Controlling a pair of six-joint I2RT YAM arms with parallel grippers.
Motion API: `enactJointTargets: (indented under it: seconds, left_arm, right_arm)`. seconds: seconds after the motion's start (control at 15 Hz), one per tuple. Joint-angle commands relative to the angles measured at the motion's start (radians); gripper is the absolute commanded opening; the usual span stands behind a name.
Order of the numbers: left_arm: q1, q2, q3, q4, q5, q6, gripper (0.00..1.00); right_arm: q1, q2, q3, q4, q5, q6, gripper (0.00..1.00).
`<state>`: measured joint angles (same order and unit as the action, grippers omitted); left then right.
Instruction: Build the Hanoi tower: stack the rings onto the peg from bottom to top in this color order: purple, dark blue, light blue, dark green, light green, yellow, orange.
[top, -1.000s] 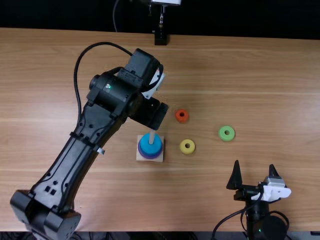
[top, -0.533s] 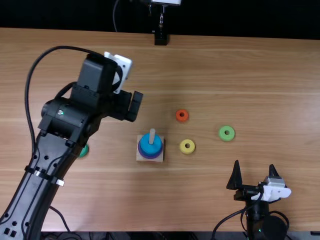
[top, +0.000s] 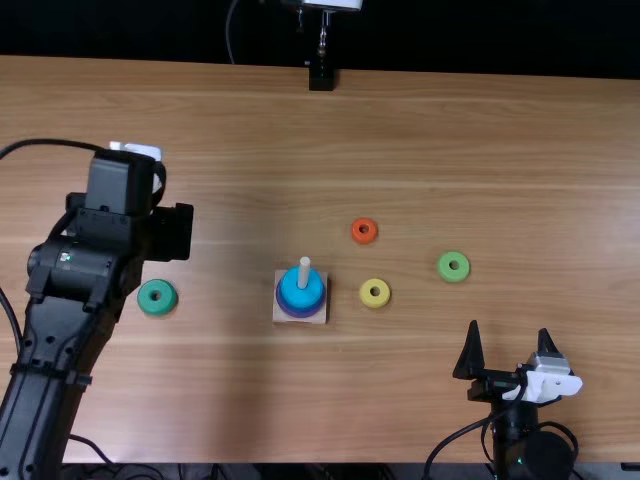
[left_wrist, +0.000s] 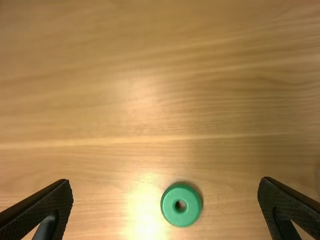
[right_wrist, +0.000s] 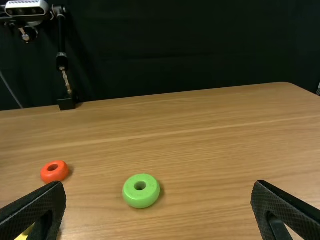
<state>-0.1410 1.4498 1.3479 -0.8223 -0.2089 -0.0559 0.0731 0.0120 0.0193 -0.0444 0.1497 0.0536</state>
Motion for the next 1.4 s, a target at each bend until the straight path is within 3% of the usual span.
enactJointTargets:
  seconds: [0.0,0.07,0.13,0.2,0.4,0.53,0.73,1.33]
  left_arm:
    - [0.072,-0.019,-0.099,0.049,0.178,0.001,1.00]
    - [0.113,-0.025,-0.168,0.119,0.286,0.003,1.00]
    - [0.130,-0.025,-0.227,0.182,0.336,0.001,1.00]
    - [0.132,-0.026,-0.265,0.207,0.352,0.003,1.00]
    - [0.132,-0.020,-0.363,0.213,0.340,0.014,1.00]
    - [0.129,-0.014,-0.405,0.211,0.303,0.021,1.00]
    - [0.127,0.006,-0.440,0.217,0.240,0.148,1.00]
    - [0.119,0.159,-0.438,0.218,0.246,0.164,1.00]
  right_arm:
    - [-0.009,-0.012,-0.004,0.003,-0.001,0.002,1.00]
    - [-0.009,-0.012,-0.005,0.003,-0.001,0.002,1.00]
    - [-0.009,-0.012,-0.005,0.003,-0.001,0.002,1.00]
    - [-0.009,-0.012,-0.005,0.003,-0.001,0.002,1.00]
    - [-0.009,-0.012,-0.004,0.003,-0.001,0.002,1.00]
    - [-0.009,-0.012,-0.005,0.003,-0.001,0.002,1.00]
    - [-0.009,-0.012,-0.004,0.003,-0.001,0.002,1.00]
    - [-0.009,-0.012,-0.004,0.003,-0.001,0.002,1.00]
